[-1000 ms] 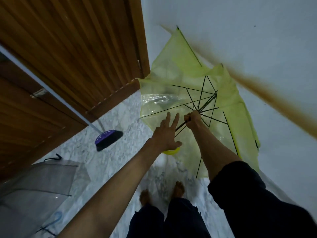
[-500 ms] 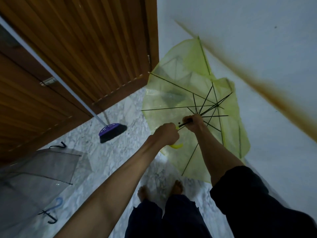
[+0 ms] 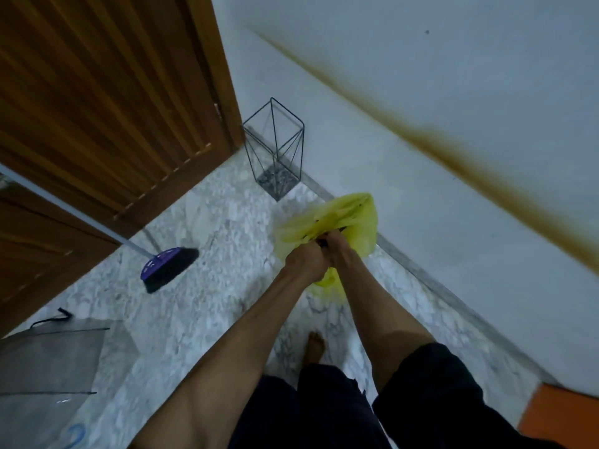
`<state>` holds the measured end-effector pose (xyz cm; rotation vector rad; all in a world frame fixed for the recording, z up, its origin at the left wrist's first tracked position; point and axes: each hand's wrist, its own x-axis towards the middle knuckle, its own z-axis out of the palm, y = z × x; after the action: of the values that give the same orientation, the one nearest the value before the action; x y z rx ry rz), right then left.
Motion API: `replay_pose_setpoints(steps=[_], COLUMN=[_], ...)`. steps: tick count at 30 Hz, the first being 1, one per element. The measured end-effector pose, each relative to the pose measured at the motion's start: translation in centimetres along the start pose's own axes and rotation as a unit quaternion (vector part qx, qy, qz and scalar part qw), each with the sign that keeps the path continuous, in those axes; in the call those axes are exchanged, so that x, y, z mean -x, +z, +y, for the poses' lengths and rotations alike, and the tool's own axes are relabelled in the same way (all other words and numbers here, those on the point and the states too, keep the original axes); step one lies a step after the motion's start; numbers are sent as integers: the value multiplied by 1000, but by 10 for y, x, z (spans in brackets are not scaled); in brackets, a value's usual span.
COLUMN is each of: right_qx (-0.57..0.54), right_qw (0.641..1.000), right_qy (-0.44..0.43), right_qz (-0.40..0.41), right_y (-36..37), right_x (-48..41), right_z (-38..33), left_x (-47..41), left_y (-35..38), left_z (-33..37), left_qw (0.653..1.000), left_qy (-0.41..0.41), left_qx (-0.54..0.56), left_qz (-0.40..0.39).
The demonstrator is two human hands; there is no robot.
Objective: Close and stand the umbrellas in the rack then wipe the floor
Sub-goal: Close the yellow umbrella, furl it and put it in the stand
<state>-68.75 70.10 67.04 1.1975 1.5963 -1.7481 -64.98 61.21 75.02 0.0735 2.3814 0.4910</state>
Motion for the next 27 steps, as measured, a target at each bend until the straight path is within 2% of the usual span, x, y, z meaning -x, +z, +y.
replay_pose_setpoints(steps=[4, 9, 14, 21, 27], right_qx=[-1, -65, -28, -8, -22], right_qw=[1000, 998, 1000, 1000, 999], right_qy=[14, 6, -6, 13, 25], right_qz=[6, -6, -4, -13, -34], right_y=[-6, -2, -1, 0, -1], right_x=[3, 9, 13, 7, 1], right_z=[2, -5, -18, -11, 4], left_x=[2, 2, -5, -9, -8], left_y=[7, 5, 2, 7, 17], left_z=[4, 6, -1, -5, -8], left_qw=[1000, 999, 998, 999, 1000], left_qy=[-5, -25, -38, 18, -3], left_qx=[1, 18, 41, 32, 9], left_qz=[-8, 7, 19, 12, 4])
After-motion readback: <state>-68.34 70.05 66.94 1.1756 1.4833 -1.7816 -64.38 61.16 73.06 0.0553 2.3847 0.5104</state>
